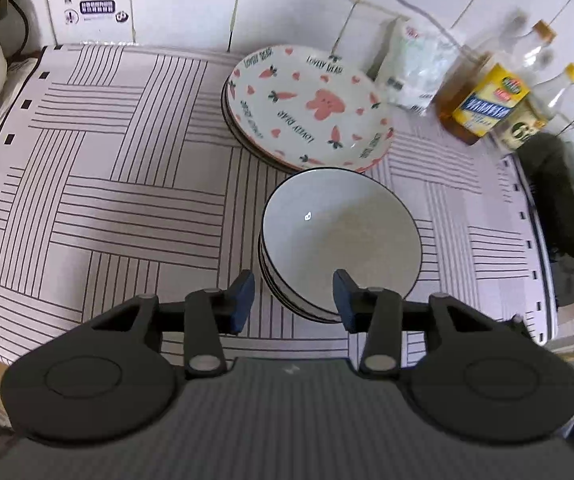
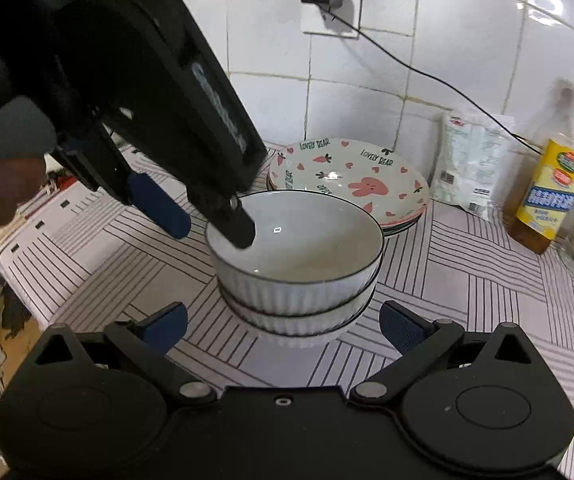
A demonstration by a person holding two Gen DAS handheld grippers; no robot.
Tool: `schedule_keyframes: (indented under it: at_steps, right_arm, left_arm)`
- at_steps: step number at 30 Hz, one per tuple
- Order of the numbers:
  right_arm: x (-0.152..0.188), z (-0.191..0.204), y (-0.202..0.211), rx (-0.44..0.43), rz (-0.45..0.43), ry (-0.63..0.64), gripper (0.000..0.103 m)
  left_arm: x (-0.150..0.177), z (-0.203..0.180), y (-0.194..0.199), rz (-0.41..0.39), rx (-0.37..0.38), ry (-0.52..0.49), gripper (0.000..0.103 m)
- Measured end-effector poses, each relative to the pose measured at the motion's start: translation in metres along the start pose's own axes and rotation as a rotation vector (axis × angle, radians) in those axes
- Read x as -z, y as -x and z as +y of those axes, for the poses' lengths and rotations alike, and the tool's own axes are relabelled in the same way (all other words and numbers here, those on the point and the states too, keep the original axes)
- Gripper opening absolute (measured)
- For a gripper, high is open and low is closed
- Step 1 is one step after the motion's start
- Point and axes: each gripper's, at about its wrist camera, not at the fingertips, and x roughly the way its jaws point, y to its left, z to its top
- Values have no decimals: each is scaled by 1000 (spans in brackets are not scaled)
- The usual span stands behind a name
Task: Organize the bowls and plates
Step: 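Lower the white bowl into the nested bowls and open both grippers, then close both grippers on the rim of the three-bowl stack and lift it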
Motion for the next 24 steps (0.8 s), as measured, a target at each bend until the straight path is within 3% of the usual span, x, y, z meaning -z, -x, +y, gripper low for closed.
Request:
schedule_keyframes:
  at_steps: [8,14,19,24]
  right_arm:
    - [34,13,3,11,-87,-59,103]
    - [46,2,-21,3,-92,-159,103]
    - [48,-7,-46,-4,-85,-197,103]
    - [44,-1,-62,16,-89,-151,103]
  left_arm:
    - [15,25,12,-55,80,-1,52]
    - [13,36,0,-76,127,-3,57]
    - [7,38,-22,-53,116,-4,58]
    - [3,34,-35,-30,103,-50,58]
